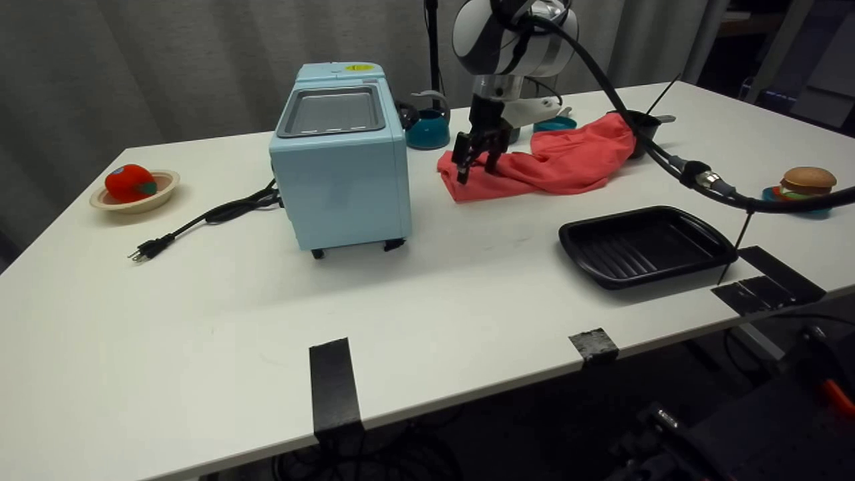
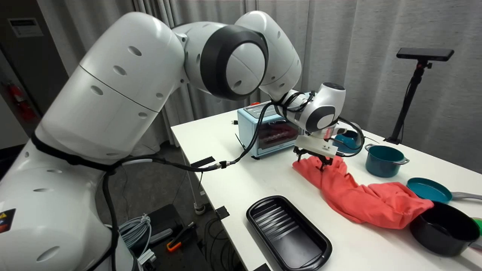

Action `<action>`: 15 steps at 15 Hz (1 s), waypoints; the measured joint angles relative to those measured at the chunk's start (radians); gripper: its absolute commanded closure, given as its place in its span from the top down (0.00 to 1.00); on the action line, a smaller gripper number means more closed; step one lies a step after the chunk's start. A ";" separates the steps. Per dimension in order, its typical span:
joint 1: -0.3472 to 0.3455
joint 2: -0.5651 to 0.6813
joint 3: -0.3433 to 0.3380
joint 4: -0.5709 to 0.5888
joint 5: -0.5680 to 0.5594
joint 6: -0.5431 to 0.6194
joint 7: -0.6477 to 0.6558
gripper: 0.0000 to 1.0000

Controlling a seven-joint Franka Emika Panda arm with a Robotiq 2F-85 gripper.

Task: Unfold the cloth

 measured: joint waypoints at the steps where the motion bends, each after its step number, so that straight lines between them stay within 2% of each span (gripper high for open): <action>1: 0.001 0.008 0.000 0.008 -0.001 0.000 0.000 1.00; 6: 0.003 0.028 0.000 0.031 -0.006 0.000 0.000 1.00; 8: 0.003 0.032 0.000 0.034 -0.006 0.000 0.000 0.75; 15: 0.003 0.033 0.000 0.047 -0.012 0.000 0.000 0.20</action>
